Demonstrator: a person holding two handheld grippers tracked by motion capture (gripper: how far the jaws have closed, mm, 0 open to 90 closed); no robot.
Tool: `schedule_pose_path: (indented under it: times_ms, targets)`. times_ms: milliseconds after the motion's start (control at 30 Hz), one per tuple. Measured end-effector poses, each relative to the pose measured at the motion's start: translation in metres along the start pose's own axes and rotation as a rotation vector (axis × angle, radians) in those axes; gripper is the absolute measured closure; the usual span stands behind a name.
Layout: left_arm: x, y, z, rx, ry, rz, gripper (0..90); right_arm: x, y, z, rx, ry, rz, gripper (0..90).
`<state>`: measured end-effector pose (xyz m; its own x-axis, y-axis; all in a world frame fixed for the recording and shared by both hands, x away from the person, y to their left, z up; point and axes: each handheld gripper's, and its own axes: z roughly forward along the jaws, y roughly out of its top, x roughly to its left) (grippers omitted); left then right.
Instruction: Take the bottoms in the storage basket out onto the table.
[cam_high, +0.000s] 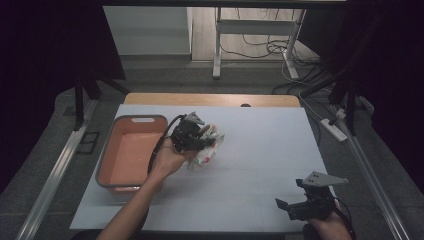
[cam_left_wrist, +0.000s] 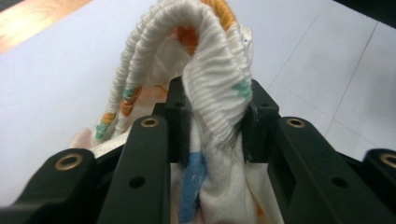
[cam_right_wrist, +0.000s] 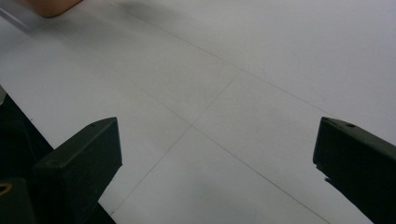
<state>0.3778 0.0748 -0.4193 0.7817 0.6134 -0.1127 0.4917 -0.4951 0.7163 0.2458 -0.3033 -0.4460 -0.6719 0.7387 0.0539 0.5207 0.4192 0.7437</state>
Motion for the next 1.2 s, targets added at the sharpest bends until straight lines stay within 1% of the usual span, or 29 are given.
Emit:
schedule_pose_path:
  times_ms: [100, 133, 200, 267, 400, 433, 533, 567, 600, 667, 833, 867, 900, 933, 1000, 1033, 1100, 1200]
  targets:
    - [-0.002, -0.002, 0.011, 0.014, -0.005, 0.010, 67.6, 0.000, 0.000, 0.000, 0.000, 0.000, 0.000, 1.8]
    - [-0.002, -0.002, 0.011, 0.014, -0.005, 0.010, 67.5, 0.000, 0.000, 0.000, 0.000, 0.000, 0.000, 1.8]
    - [-0.003, -0.003, 0.017, 0.024, -0.007, 0.017, 67.3, 0.000, 0.000, 0.000, 0.001, 0.000, -0.002, 1.8]
    - [-0.004, -0.005, 0.023, 0.029, -0.016, 0.012, 66.9, 0.000, 0.000, 0.000, 0.002, 0.000, -0.003, 1.8]
    - [-0.005, -0.008, 0.034, 0.044, -0.016, 0.018, 66.8, 0.000, 0.000, 0.000, 0.001, 0.001, -0.004, 1.8]
    - [-0.006, -0.010, 0.039, 0.055, -0.020, 0.020, 66.7, 0.000, 0.000, 0.000, 0.001, 0.001, -0.003, 1.8]
    - [-0.006, -0.012, 0.044, 0.068, -0.019, 0.024, 66.6, 0.000, 0.000, 0.000, 0.000, 0.001, -0.004, 1.8]
    - [-0.007, -0.014, 0.048, 0.079, -0.022, 0.019, 66.6, 0.000, 0.000, 0.000, 0.000, 0.001, -0.004, 1.8]
    - [-0.007, -0.014, 0.048, 0.079, -0.022, 0.019, 66.5, 0.000, 0.000, 0.000, 0.000, 0.001, -0.004, 1.8]
    - [-0.007, -0.016, 0.053, 0.099, -0.021, 0.024, 66.4, 0.000, 0.000, 0.000, 0.000, 0.001, -0.004, 1.8]
    - [-0.008, -0.022, 0.064, 0.129, -0.020, 0.017, 66.1, 0.000, 0.000, 0.000, 0.000, 0.002, -0.004, 1.8]
    - [-0.008, -0.023, 0.066, 0.141, -0.020, 0.023, 66.0, 0.000, 0.000, 0.000, -0.001, 0.002, -0.004, 1.8]
    - [-0.009, -0.024, 0.068, 0.143, -0.017, 0.019, 65.9, 0.001, 0.000, 0.000, 0.000, 0.002, -0.005, 1.8]
    - [-0.009, -0.025, 0.070, 0.155, -0.015, 0.027, 65.9, 0.001, 0.000, 0.000, 0.000, 0.003, -0.005, 1.8]
    - [-0.009, -0.028, 0.074, 0.165, -0.014, 0.027, 65.7, 0.001, 0.000, 0.000, 0.001, 0.002, -0.006, 1.8]
    - [-0.009, -0.029, 0.076, 0.165, -0.013, 0.018, 65.7, 0.001, 0.000, 0.000, 0.001, 0.002, -0.006, 1.8]
    - [-0.010, -0.033, 0.082, 0.185, -0.012, 0.014, 65.4, 0.001, 0.000, 0.000, 0.001, 0.001, -0.006, 1.8]
    - [-0.010, -0.035, 0.085, 0.200, -0.002, 0.019, 64.8, 0.001, 0.000, 0.000, 0.001, 0.001, -0.006, 1.8]
